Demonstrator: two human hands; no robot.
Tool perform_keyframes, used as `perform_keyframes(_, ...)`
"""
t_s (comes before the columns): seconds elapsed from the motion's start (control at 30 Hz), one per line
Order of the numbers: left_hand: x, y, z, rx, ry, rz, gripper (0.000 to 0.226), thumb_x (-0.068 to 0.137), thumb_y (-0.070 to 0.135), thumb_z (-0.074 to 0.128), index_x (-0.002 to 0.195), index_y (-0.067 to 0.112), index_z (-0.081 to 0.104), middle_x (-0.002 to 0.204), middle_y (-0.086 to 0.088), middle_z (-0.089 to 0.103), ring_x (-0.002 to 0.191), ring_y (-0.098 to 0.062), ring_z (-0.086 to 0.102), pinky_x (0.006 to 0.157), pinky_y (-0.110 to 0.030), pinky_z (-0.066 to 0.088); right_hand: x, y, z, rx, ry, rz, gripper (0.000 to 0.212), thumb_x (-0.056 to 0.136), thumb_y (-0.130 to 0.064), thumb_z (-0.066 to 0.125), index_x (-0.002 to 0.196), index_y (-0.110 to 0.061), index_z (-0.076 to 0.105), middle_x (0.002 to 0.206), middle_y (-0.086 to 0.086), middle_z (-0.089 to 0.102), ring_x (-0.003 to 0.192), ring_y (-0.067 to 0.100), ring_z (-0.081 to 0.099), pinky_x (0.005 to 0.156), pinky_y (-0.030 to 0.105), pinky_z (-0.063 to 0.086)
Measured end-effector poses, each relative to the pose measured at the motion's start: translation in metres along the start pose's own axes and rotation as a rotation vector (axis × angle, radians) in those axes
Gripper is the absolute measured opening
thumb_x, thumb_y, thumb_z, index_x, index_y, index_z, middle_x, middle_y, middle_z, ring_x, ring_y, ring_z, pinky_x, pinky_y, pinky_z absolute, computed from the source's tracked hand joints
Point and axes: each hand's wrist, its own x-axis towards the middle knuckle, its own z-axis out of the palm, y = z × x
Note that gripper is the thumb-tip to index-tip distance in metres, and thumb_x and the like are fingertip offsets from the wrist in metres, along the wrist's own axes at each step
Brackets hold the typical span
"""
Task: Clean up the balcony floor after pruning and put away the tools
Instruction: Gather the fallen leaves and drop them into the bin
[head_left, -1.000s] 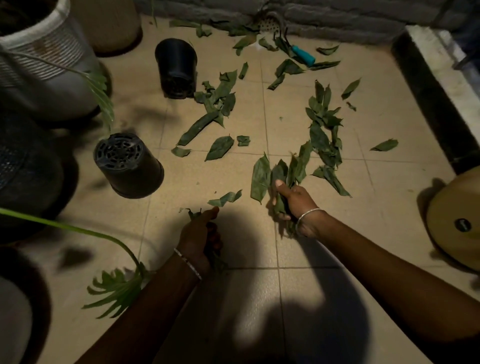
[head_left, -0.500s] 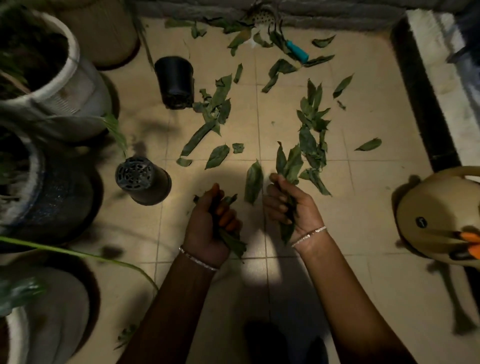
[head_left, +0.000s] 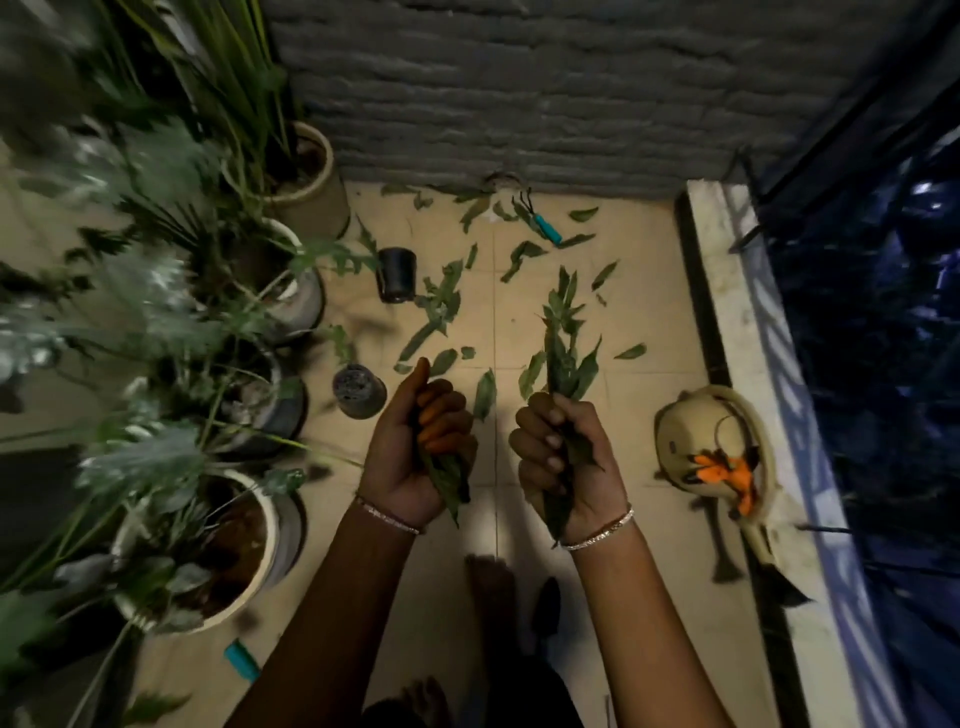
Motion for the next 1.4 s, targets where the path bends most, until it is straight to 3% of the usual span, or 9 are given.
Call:
perform_keyframes(0.17, -0.102, -0.015, 0.106, -0.047, -0.018, 0.012, 0.038, 0.099, 0.039, 0.051, 0.068, 0.018, 0.048, 0.059, 0.009, 0.033, 0.047, -0.006, 0.036, 0.048, -0.018, 0.036, -0.082, 0.007, 0.125, -0.060, -0.046, -0.003, 0.027, 0.097, -0.029, 0.040, 0.073, -0.017, 0.047, 0.059, -0.004, 0.043, 0.042, 0.005, 0.037, 0.031, 0.016, 0.026)
perform_keyframes(0.3, -0.179, -0.025, 0.185, -0.060, 0.013, 0.056, 0.036, 0.095, 0.032, 0.060, 0.064, 0.020, 0.046, 0.057, 0.013, 0.033, 0.043, -0.007, 0.040, 0.044, -0.018, 0.039, -0.150, 0.014, 0.216, -0.012, -0.166, 0.072, 0.023, 0.099, -0.026, 0.036, 0.078, -0.016, 0.039, 0.061, 0.001, 0.046, 0.042, 0.008, 0.034, 0.031, 0.019, 0.026)
perform_keyframes(0.43, -0.255, -0.039, 0.246, -0.057, -0.027, 0.124, 0.034, 0.093, 0.034, 0.060, 0.064, 0.020, 0.049, 0.053, 0.008, 0.043, 0.043, -0.005, 0.042, 0.044, -0.015, 0.034, -0.214, 0.030, 0.286, -0.050, -0.276, 0.083, 0.023, 0.097, -0.025, 0.035, 0.076, -0.018, 0.032, 0.059, -0.001, 0.034, 0.040, 0.007, 0.027, 0.029, 0.018, 0.020)
perform_keyframes(0.57, -0.319, -0.051, 0.279, -0.064, -0.065, 0.175, 0.038, 0.095, 0.037, 0.058, 0.062, 0.019, 0.050, 0.052, 0.005, 0.048, 0.043, -0.009, 0.048, 0.043, -0.018, 0.041, -0.267, 0.050, 0.330, -0.051, -0.339, 0.125, 0.024, 0.097, -0.027, 0.027, 0.075, -0.019, 0.029, 0.059, -0.002, 0.034, 0.040, 0.008, 0.027, 0.030, 0.018, 0.018)
perform_keyframes(0.93, -0.446, -0.105, 0.303, -0.038, -0.201, 0.411, 0.039, 0.096, 0.038, 0.057, 0.062, 0.021, 0.046, 0.052, 0.007, 0.046, 0.042, -0.006, 0.046, 0.043, -0.018, 0.041, -0.354, 0.087, 0.359, -0.113, -0.438, 0.277, 0.024, 0.100, -0.027, 0.028, 0.078, -0.019, 0.032, 0.063, -0.004, 0.035, 0.044, 0.006, 0.030, 0.034, 0.019, 0.024)
perform_keyframes(1.17, -0.521, -0.196, 0.282, -0.109, -0.102, 0.673, 0.039, 0.095, 0.035, 0.058, 0.062, 0.024, 0.041, 0.050, 0.010, 0.037, 0.037, -0.004, 0.037, 0.037, -0.017, 0.032, -0.413, 0.110, 0.347, -0.121, -0.459, 0.397, 0.027, 0.102, -0.027, 0.024, 0.083, -0.014, 0.039, 0.063, 0.002, 0.043, 0.047, 0.008, 0.033, 0.035, 0.020, 0.026)
perform_keyframes(1.4, -0.604, -0.289, 0.235, -0.201, -0.061, 0.856, 0.039, 0.093, 0.035, 0.058, 0.059, 0.022, 0.043, 0.051, 0.011, 0.036, 0.039, -0.003, 0.037, 0.037, -0.015, 0.030, -0.474, 0.173, 0.319, -0.239, -0.492, 0.513, 0.019, 0.099, -0.023, 0.038, 0.085, -0.014, 0.046, 0.062, -0.003, 0.038, 0.044, 0.009, 0.035, 0.039, 0.020, 0.022)
